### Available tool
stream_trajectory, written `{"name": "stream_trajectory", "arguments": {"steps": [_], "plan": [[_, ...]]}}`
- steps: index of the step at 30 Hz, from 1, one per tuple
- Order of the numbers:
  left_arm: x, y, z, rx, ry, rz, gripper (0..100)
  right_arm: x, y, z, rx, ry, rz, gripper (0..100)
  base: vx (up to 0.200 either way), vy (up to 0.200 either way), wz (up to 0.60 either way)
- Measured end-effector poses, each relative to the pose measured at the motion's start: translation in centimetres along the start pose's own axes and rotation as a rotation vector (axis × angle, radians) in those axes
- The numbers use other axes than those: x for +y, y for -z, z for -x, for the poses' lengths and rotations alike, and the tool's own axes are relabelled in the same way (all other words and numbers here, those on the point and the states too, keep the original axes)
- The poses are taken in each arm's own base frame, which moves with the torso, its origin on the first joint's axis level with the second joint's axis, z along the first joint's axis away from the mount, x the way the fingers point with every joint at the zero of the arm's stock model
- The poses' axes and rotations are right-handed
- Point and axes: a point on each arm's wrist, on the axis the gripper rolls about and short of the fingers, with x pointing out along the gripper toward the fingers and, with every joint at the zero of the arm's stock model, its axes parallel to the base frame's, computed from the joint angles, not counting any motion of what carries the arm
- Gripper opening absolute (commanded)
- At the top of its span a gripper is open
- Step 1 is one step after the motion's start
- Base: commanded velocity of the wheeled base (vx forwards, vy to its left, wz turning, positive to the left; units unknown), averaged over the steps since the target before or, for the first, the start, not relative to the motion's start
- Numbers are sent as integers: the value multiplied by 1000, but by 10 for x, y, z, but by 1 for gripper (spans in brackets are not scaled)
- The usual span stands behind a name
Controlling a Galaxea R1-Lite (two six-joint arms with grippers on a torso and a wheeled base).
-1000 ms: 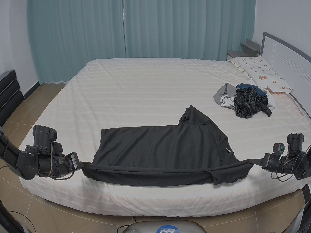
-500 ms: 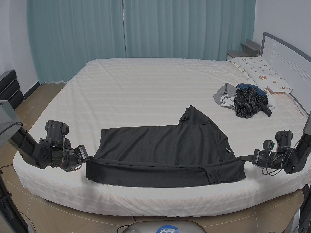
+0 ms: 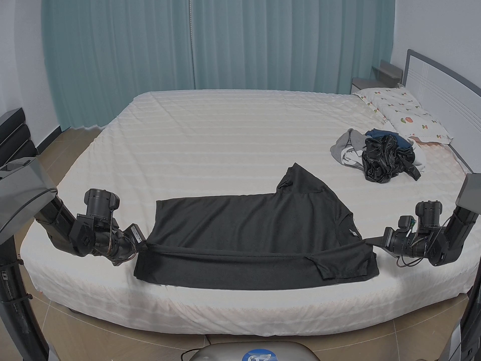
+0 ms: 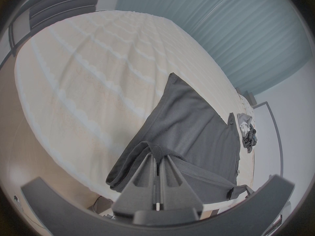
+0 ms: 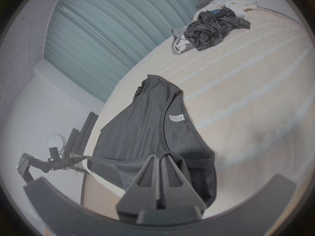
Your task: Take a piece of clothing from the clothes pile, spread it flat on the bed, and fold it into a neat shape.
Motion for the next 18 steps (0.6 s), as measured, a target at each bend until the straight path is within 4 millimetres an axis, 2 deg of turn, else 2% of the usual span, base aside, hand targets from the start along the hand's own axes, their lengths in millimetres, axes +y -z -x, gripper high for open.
{"name": "stream_trajectory", "arguments": {"steps": [11,18], "plan": [[1,-5,-23,-55,49,43,0,-8,-3,-15,-44,-8,-38,0,0,0,0],[4,-4,-30,-48,43,59,0,-12,1,-22,-71,-8,-60,0,0,0,0]]}}
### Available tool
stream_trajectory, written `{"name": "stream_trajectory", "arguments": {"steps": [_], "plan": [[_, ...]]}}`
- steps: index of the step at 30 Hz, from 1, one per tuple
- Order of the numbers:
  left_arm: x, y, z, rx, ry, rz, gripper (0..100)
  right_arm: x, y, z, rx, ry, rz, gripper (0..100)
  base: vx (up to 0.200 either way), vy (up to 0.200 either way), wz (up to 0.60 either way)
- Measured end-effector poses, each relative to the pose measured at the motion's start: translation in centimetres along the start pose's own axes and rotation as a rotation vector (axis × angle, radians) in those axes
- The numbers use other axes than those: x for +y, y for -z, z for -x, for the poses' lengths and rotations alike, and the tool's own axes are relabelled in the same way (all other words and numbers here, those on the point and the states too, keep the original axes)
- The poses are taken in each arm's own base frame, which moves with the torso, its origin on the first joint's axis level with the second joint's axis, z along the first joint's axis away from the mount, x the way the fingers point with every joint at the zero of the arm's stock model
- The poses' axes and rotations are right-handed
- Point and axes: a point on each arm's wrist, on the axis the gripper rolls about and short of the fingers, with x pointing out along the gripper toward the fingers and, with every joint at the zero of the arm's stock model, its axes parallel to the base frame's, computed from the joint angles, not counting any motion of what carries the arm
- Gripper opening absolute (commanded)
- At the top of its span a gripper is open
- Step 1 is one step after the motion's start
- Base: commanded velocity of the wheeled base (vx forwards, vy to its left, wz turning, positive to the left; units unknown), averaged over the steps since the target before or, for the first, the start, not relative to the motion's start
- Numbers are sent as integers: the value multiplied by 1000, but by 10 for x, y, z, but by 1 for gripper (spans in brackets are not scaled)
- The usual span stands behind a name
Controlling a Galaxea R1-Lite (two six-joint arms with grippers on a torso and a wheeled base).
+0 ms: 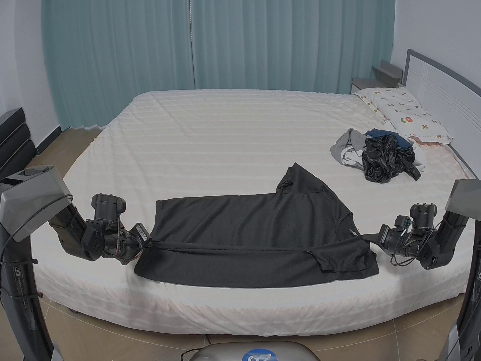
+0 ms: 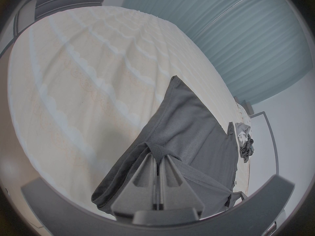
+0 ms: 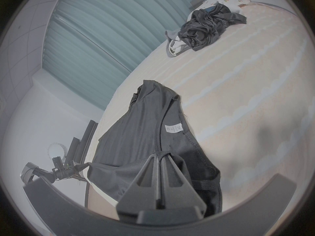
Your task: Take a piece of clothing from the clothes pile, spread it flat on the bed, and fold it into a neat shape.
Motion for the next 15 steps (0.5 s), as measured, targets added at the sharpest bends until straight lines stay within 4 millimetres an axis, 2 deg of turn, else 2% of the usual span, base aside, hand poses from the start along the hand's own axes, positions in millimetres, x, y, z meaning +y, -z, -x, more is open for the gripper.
{"name": "stream_trajectory", "arguments": {"steps": [9,10,15], "plan": [[0,-2,-8,-1,1,37,0,-4,5,-5,12,3,-15,0,0,0,0],[1,-2,-8,1,0,38,100,-4,6,-6,14,4,-17,100,0,0,0],[1,-1,-9,3,-2,41,100,-5,6,-6,-3,-5,-25,100,0,0,0]]}}
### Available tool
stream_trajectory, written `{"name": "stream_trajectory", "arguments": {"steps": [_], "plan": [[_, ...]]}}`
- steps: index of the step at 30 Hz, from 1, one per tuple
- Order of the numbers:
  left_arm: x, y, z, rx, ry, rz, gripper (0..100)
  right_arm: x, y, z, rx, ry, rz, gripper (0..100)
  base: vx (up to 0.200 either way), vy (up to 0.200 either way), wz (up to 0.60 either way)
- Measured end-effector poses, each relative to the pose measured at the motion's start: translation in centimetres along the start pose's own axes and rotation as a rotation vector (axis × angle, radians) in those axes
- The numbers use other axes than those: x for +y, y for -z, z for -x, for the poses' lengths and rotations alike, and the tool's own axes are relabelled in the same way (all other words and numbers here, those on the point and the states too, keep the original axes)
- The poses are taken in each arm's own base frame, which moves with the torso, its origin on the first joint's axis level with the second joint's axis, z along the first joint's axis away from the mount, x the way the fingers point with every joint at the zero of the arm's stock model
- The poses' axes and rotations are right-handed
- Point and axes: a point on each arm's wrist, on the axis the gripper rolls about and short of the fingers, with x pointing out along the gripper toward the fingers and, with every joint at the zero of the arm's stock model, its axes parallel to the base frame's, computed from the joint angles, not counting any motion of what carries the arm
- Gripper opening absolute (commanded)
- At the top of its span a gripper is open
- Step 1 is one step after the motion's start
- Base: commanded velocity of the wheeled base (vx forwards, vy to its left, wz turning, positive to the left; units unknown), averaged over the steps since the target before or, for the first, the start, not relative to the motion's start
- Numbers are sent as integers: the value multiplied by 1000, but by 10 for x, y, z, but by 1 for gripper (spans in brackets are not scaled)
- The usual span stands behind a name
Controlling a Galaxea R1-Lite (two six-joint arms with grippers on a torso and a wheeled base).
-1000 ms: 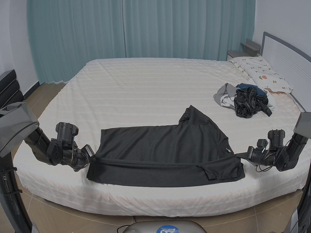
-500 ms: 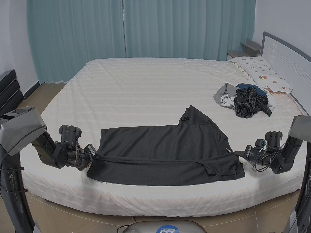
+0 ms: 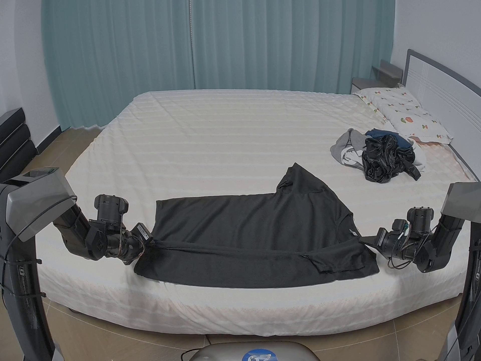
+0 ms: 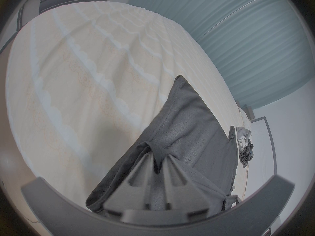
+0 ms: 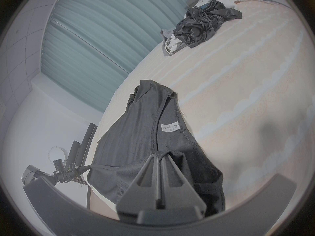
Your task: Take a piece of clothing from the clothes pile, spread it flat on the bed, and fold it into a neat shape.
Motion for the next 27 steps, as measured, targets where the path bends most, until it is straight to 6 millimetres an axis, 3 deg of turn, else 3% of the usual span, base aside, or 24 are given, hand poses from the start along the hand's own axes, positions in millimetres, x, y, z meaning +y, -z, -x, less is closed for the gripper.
{"name": "stream_trajectory", "arguments": {"steps": [8,17,22,27], "plan": [[6,-1,5,-1,-12,18,100,7,-3,9,-60,-26,-93,100,0,0,0],[12,-14,32,-48,3,69,100,21,-6,21,-138,-33,-335,100,0,0,0],[14,-25,44,-90,46,158,100,29,-8,23,-162,-70,-469,100,200,0,0],[17,-31,50,-84,82,192,100,33,-4,21,-159,-81,-490,100,160,0,0]]}}
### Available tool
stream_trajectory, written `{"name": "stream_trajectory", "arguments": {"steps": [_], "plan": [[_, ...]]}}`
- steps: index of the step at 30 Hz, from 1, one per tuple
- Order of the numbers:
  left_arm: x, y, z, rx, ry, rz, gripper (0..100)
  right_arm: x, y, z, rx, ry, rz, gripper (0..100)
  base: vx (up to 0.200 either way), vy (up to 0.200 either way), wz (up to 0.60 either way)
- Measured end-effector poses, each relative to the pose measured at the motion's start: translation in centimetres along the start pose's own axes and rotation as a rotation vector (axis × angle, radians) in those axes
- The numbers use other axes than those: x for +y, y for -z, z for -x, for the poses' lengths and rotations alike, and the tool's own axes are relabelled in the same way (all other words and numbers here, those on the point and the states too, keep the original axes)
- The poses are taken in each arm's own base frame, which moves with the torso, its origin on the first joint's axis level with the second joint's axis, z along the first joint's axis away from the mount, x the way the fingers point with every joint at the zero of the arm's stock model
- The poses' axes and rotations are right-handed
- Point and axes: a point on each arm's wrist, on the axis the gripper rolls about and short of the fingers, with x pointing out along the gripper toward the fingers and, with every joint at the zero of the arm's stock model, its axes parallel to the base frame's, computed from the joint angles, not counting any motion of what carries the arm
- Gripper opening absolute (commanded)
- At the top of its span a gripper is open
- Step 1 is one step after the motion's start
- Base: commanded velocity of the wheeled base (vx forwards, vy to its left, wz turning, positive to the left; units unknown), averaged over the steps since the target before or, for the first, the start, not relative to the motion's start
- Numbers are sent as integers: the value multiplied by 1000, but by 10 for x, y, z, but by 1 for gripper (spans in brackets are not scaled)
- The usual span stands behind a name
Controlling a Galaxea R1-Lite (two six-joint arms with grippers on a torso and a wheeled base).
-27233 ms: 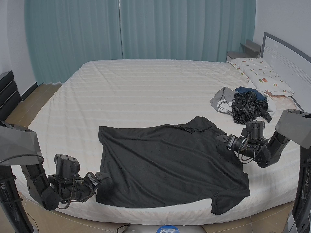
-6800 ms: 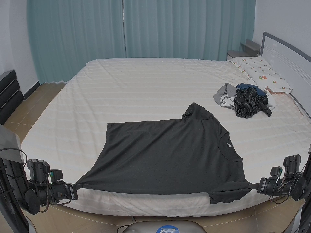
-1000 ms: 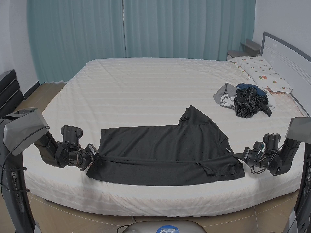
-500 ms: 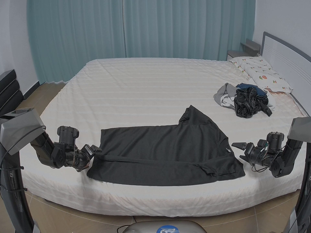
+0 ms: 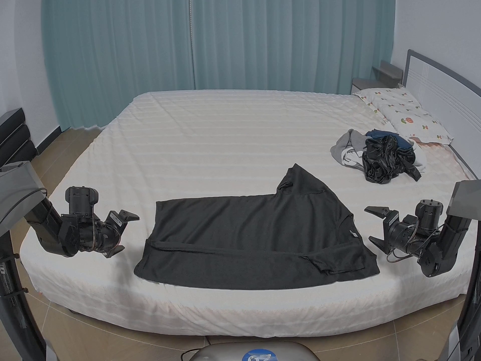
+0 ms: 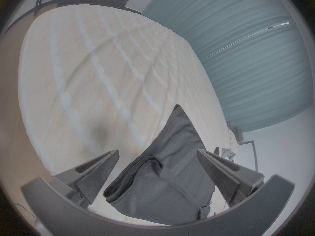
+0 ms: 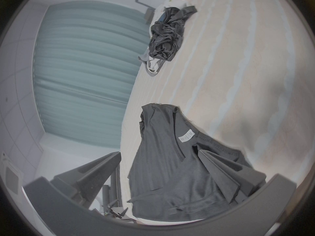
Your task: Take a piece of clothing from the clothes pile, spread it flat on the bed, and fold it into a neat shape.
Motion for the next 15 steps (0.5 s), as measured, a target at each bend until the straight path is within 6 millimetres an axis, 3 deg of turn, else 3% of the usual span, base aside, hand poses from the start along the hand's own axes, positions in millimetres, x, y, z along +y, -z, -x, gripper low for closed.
{"name": "stream_trajectory", "arguments": {"steps": [6,15], "plan": [[0,-1,1,0,4,22,100,2,8,2,20,8,1,100,0,0,0],[2,2,3,46,26,27,100,27,19,10,56,-21,31,100,-22,0,0]]}}
